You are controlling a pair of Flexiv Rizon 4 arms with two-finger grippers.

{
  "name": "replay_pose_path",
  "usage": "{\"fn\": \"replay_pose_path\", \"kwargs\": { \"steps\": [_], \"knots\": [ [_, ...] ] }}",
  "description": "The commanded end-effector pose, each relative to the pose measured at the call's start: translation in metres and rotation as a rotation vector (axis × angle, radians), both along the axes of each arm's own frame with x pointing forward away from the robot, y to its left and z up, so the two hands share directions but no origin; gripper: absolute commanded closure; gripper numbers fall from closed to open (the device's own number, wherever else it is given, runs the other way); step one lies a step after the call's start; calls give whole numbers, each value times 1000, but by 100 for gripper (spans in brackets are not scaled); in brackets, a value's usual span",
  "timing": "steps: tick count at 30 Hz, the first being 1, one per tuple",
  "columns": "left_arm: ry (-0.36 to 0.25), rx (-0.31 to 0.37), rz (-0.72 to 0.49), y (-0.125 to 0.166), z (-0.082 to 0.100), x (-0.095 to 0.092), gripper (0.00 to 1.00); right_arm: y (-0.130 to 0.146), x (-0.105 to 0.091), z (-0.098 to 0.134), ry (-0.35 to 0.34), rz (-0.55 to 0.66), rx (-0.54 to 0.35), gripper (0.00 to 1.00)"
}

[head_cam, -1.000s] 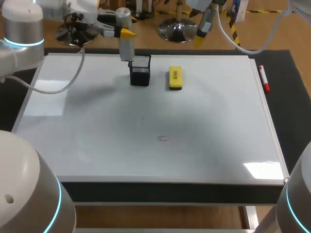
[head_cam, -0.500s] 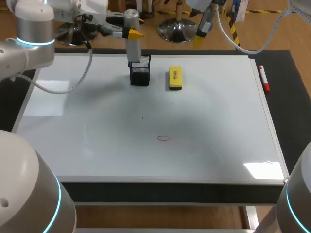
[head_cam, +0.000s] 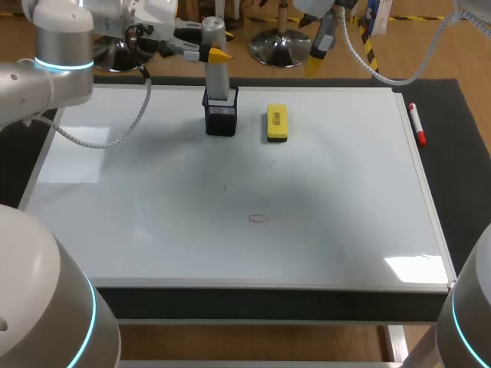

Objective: Pick up the inspection probe, press it on each red-marked spot on the whiteboard one by one, put down the probe, pick up the eraser, and wipe off all the red marks.

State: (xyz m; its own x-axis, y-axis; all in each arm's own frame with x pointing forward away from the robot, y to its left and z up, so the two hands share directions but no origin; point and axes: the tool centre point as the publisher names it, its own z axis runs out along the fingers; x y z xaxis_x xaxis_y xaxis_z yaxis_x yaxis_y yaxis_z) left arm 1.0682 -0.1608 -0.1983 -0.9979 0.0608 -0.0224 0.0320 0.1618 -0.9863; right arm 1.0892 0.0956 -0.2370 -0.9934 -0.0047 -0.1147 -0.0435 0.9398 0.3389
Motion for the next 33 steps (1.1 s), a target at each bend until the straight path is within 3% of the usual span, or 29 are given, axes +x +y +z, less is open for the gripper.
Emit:
{"fn": "replay_pose_path", "kwargs": {
  "steps": [1,12,33],
  "knots": [
    [7,-4,-16,-2,-5,7,100,0,1,1,2,1,-4,0],
    [19,-7,-27,-3,-17,10,100,0,1,1,2,1,-4,0],
    [50,-15,-55,-9,-58,8,100,0,1,1,2,1,-4,0]
  ]
}}
